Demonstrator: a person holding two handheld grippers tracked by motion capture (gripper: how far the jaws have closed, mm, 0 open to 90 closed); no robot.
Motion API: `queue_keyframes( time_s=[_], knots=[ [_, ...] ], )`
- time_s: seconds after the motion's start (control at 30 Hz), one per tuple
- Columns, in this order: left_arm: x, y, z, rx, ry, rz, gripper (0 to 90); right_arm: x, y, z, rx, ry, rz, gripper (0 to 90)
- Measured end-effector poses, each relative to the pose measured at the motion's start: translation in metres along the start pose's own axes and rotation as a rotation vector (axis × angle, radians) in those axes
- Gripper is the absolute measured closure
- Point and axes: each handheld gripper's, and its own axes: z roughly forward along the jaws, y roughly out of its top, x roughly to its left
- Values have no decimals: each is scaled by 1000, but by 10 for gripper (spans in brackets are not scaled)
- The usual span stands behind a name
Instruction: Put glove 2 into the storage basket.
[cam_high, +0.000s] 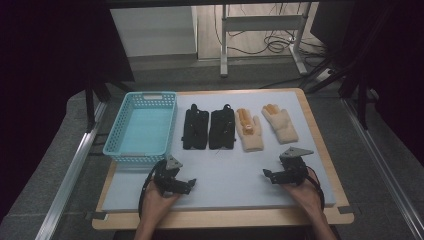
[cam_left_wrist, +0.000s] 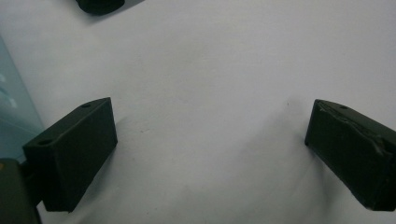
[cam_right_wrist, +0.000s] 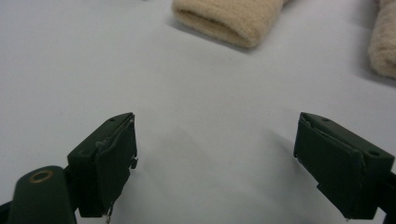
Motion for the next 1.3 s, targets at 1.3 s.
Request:
queue_keyframes(
  time_s=[1.3],
  knots=[
    [0, 0, -1, 5, 1, 7, 29, 34, 139, 89, 9, 105, -148, 427]
  ],
)
